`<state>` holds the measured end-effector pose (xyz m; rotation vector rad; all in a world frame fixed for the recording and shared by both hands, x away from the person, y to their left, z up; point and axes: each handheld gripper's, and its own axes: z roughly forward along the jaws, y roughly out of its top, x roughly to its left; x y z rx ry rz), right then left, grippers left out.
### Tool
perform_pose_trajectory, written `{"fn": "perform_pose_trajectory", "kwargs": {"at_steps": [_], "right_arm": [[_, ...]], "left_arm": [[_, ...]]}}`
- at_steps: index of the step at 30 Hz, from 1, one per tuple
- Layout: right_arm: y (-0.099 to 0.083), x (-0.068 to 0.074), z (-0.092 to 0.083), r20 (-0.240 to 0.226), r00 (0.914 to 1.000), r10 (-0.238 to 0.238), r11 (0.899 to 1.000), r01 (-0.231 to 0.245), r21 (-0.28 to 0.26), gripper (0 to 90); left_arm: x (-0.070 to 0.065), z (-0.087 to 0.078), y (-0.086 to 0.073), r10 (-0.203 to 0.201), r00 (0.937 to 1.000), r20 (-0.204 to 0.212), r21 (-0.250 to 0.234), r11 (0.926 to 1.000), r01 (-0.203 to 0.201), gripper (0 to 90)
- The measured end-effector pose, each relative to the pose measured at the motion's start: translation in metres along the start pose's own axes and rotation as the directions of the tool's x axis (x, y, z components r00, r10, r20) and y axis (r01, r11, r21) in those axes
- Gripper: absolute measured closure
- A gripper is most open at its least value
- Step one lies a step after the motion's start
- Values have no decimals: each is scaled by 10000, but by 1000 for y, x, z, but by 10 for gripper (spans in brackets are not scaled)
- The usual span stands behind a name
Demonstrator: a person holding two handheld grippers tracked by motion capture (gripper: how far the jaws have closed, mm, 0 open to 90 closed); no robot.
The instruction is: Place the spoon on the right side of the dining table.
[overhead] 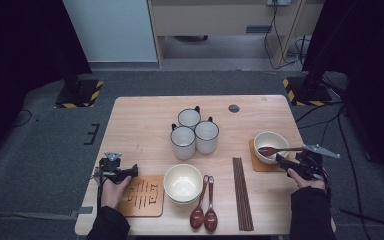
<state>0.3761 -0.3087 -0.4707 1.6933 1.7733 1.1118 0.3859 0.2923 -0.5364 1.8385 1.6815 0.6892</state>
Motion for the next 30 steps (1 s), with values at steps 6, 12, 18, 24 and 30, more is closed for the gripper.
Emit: {"fn": "perform_pose_trajectory", "kwargs": {"at_steps": [6, 12, 18, 24, 30], "right_arm": [[6, 8, -7, 104, 9999, -65, 9998, 67, -202, 185], [13, 10, -12, 5, 10000, -68, 9994, 69, -325, 179], [20, 9, -10, -131, 9998, -129, 9998, 127, -151, 180], [26, 9, -5, -143, 9997, -214, 9996, 212, -163, 177], [32, 6, 1, 7, 9997, -238, 9996, 238, -139, 174]], "left_arm": [[0, 0, 0, 1, 10000, -1, 2, 10000, -1, 6], [0, 0, 0, 9, 10000, 1, 4, 10000, -9, 6], [0, 0, 0, 5, 10000, 1, 3, 10000, -5, 6], [0, 0, 0, 5, 10000, 0, 4, 10000, -5, 6], [0, 0, 0, 6, 10000, 0, 4, 10000, -6, 6]]}}
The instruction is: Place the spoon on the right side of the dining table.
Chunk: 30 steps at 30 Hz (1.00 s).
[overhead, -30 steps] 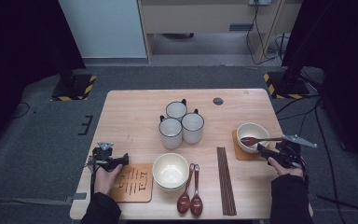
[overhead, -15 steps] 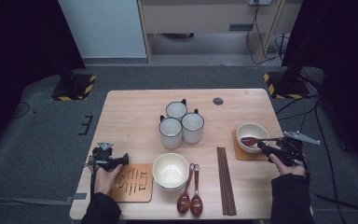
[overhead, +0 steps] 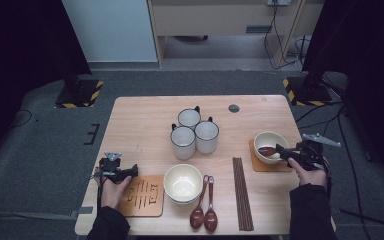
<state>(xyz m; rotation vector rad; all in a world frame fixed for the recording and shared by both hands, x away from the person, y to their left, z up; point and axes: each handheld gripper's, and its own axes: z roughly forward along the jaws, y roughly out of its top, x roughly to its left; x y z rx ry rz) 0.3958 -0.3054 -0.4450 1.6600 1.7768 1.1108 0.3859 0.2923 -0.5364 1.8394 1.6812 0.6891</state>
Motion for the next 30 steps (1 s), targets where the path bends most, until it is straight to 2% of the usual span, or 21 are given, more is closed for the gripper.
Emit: {"fn": "perform_pose_trajectory", "kwargs": {"at_steps": [9, 14, 23, 30], "right_arm": [[6, -2, 10, 186, 9995, -241, 9996, 239, 119, 163], [7, -7, 15, 250, 9996, -103, 9998, 98, 194, 161], [7, -11, 24, 340, 9991, -251, 9985, 234, 505, 157], [7, -12, 26, 423, 9987, -271, 9982, 248, 540, 157]], "left_arm": [[0, 0, 0, 2, 10000, -1, 0, 10000, -2, 5], [0, 0, 0, -2, 10000, -2, 0, 10000, 2, 5], [0, 0, 0, 1, 10000, -2, -1, 10000, -1, 5], [0, 0, 0, -1, 10000, -1, 0, 10000, 1, 6]]}}
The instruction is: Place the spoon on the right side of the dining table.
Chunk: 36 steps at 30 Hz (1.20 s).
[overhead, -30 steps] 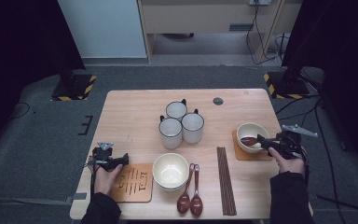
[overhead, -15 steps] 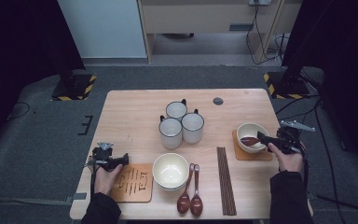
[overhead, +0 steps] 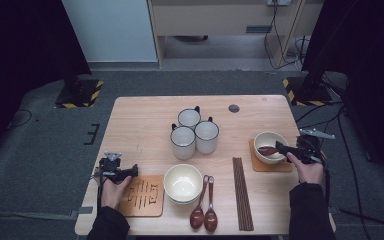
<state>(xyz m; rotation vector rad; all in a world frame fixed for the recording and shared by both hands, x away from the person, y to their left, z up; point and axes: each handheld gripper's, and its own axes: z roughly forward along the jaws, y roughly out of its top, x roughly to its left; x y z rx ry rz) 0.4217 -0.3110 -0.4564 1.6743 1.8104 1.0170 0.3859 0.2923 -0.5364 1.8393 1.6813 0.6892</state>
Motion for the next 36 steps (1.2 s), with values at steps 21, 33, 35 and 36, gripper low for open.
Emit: {"fn": "perform_pose_trajectory", "kwargs": {"at_steps": [21, 33, 35, 36], "right_arm": [[-9, 6, -7, -187, 9998, -110, 9994, 116, 339, 160], [-12, 11, -12, -147, 9995, -266, 9989, 271, 393, 159], [-12, 11, -13, -153, 9996, -255, 9990, 261, 371, 159], [-12, 11, -13, -143, 9996, -237, 9990, 242, 375, 159]], "left_arm": [[0, 0, 0, 1, 10000, 0, -1, 10000, -1, 5], [0, 0, 0, 0, 10000, 1, -2, 10000, 0, 5], [0, 0, 0, 0, 10000, 0, 0, 10000, 0, 6], [0, 0, 0, 1, 10000, 1, 0, 10000, -1, 6]]}}
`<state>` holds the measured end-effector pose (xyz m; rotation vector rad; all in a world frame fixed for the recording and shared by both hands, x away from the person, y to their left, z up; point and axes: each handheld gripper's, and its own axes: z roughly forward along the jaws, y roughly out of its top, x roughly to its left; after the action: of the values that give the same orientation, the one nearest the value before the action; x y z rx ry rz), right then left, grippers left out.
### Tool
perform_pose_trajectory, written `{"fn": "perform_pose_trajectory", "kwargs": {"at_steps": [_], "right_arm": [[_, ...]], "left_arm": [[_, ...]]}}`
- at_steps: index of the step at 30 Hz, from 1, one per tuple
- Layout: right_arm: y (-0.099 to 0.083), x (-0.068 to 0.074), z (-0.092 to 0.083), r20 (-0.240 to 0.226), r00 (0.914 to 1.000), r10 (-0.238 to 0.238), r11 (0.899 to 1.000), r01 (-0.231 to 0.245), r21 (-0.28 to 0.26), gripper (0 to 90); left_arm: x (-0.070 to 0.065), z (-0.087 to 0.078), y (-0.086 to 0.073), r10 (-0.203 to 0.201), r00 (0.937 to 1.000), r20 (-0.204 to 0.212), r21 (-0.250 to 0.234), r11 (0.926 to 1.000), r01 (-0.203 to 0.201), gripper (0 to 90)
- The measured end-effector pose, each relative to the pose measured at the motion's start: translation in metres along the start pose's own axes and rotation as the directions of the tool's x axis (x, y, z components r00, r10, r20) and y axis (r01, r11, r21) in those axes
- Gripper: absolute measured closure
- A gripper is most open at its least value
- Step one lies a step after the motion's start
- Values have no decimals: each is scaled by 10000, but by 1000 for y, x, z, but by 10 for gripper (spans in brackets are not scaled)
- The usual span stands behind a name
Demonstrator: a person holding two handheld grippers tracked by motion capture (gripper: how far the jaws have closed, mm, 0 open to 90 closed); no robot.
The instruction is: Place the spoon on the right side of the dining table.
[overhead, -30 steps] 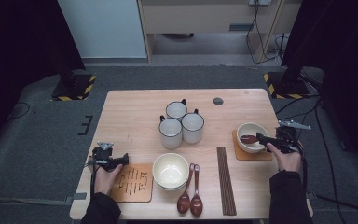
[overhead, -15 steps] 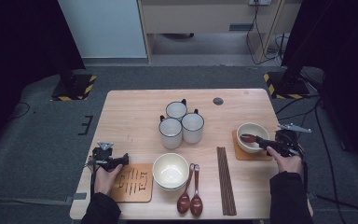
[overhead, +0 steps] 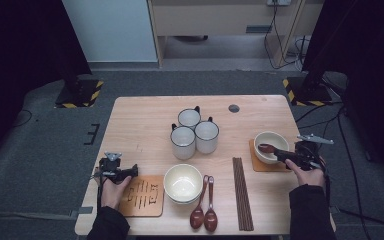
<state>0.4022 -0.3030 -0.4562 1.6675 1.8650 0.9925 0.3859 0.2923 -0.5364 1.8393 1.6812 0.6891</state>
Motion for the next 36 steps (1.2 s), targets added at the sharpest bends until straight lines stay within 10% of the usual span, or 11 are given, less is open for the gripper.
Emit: {"fn": "perform_pose_trajectory", "kwargs": {"at_steps": [36], "right_arm": [[-7, 7, -11, -244, 9996, -139, 9999, 139, -1, 153]], "left_arm": [[0, 0, 0, 6, 10000, 0, 3, 10000, -6, 6]]}}
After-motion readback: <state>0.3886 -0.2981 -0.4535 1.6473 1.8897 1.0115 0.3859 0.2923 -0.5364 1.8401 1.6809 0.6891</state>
